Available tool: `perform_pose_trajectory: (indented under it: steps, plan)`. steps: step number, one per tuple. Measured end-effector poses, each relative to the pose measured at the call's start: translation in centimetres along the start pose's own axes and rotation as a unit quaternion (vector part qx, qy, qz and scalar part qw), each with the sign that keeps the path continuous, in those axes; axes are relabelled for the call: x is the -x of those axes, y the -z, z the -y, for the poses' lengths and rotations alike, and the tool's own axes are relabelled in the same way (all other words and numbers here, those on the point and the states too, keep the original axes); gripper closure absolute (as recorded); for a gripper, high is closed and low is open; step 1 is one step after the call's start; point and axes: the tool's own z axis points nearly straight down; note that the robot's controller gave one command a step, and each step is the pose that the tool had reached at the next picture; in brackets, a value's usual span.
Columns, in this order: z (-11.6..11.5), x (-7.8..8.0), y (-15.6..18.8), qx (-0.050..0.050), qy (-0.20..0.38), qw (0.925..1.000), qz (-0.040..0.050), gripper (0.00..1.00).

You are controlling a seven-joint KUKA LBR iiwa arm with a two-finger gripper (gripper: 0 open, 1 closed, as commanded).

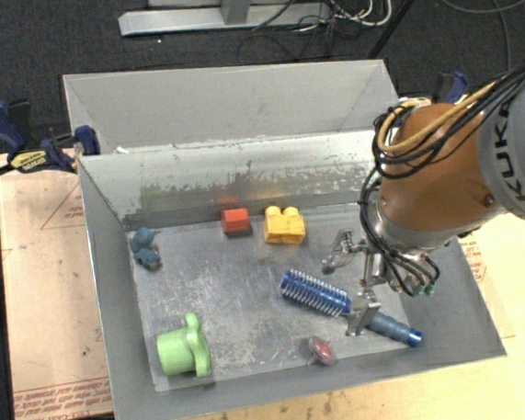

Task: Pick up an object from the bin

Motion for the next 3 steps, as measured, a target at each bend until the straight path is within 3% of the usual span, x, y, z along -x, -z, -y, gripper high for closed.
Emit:
perform_pose_trajectory:
  steps: [1,2,3]
  plan:
    - [-0.9,4.9,-10.8,-0.002,0.023,0.9997,0.0036,0.00]
    - [-1.0,4.8,-10.4,-0.001,0.023,0.9997,0.0043,1.00]
    - [0.9,6.4,0.1,-0.003,0.035,0.9993,0.0073,1.00]
